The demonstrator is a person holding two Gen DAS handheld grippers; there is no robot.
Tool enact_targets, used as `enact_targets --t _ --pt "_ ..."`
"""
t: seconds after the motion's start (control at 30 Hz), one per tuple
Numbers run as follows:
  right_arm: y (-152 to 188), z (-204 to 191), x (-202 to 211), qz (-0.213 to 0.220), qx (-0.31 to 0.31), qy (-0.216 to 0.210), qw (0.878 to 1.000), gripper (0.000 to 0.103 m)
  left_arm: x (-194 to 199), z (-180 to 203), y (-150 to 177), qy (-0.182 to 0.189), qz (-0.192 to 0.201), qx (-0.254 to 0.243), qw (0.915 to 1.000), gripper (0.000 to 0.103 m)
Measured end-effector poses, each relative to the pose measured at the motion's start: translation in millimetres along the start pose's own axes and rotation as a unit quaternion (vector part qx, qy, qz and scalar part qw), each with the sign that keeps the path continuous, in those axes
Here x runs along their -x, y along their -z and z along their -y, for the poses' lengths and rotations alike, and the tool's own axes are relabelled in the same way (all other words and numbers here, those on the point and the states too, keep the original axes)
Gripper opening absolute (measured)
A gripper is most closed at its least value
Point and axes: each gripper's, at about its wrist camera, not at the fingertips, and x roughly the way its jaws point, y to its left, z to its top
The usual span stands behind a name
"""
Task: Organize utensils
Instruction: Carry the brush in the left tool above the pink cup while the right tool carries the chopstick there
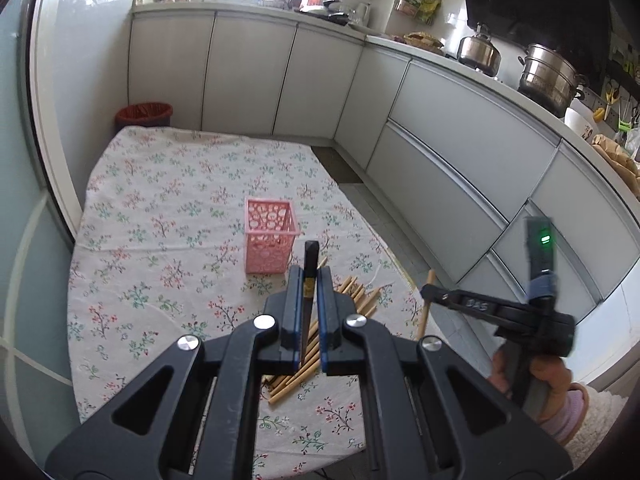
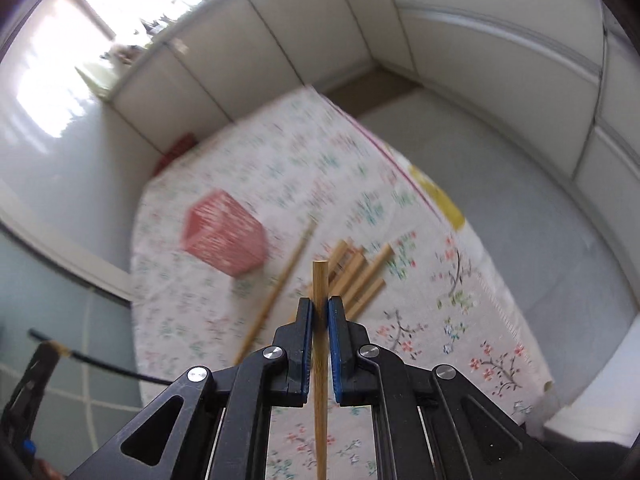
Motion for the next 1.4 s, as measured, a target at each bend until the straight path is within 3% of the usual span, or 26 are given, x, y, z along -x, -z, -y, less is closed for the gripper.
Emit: enact_targets --t 0.23,0.43,0.7,0.9,1.0,1.03,1.07,1.1,1.17,1.27,1.4 --pt "-26.3 -33.9 59.8 0.051 0.040 -0.037 0.997 0.008 14.0 6.5 -20.8 -0.009 0.018 -0.005 0.9998 0.007" --pt "-71.8 -63.3 93.4 0.114 0.056 -0.063 0.990 0.008 17.3 6.6 -56.2 -0.022 0.049 -0.009 0.9985 0.007" --pt "-140.7 -97.8 96.9 0.196 0.054 -0.096 0.974 0.008 -4.7 -4.2 -108.1 -0.040 0.105 0.004 0.9937 0.007" --pt "-163.3 -93.0 57.3 0.194 0.049 -0.102 0.974 0.008 -36.4 -23.2 -111.9 -0.041 0.085 0.015 0.9954 0.007" --pt "-153.5 -78.5 43.5 0.188 0.051 -0.102 0.975 0.008 -51.3 -54.2 -94.8 -0.046 0.047 0.048 0.9967 0.008" --pt "-149.9 -74.8 40.5 0.184 0.050 -0.102 0.976 0.008 -62.8 -63.0 -90.5 -0.049 0.019 0.056 0.9971 0.014" --pt "-144.2 -68.4 34.8 0.179 0.047 -0.103 0.977 0.008 -81.3 -74.7 -84.6 -0.052 -0.023 0.066 0.9962 0.028" --pt "-140.7 -65.0 34.4 0.176 0.043 -0.106 0.978 0.008 -110.0 -91.0 -74.5 -0.053 -0.086 0.086 0.9911 0.032" --pt "-131.3 -53.2 26.3 0.161 0.027 -0.114 0.980 0.008 -152.5 -113.0 -57.4 -0.051 -0.164 0.111 0.9788 0.032" --pt "-119.4 -38.2 15.4 0.140 0.012 -0.118 0.983 0.008 -191.4 -139.5 -34.1 -0.068 -0.226 0.138 0.9619 0.032" --pt "-109.4 -23.8 12.5 0.140 -0.004 -0.119 0.983 0.008 -226.6 -153.2 -31.6 -0.064 -0.262 0.158 0.9499 0.032"
